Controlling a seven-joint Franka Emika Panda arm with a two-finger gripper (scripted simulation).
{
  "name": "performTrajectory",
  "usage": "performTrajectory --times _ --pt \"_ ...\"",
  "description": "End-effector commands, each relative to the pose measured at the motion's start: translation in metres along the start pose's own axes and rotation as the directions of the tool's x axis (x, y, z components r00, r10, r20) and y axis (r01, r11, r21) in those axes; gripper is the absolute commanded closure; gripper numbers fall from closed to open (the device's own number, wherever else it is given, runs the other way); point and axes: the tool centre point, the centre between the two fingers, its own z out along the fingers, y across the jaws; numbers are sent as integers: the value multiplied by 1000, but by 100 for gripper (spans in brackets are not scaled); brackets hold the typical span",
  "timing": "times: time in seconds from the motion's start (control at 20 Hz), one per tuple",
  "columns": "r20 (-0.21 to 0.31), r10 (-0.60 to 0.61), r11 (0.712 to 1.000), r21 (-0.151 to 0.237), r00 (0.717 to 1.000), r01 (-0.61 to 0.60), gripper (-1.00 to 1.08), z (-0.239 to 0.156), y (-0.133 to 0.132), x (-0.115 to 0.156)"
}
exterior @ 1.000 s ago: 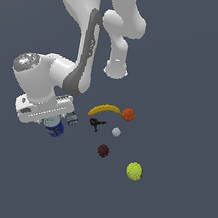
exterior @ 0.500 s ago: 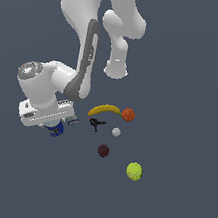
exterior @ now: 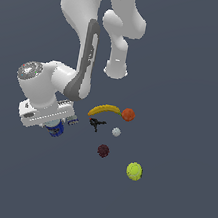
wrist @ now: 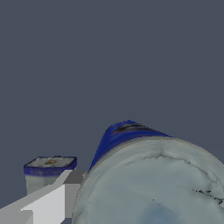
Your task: Pick up a designated object from a clutter of objects.
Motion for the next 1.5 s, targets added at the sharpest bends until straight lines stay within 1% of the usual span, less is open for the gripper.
performTrajectory --times 0.0,0.3,0.6,0.85,1.45 --pt "0 0 1000 0 1000 0 108 -1 0 1" --pt "0 0 1000 0 1000 0 108 -18 -7 7" --pt "0 0 1000 -1 1000 0 108 -58 -22 23" --pt "1 -1 1000 -1 1000 1 108 -106 -41 42" --pt "1 -1 1000 -1 1000 1 108 -236 -89 96"
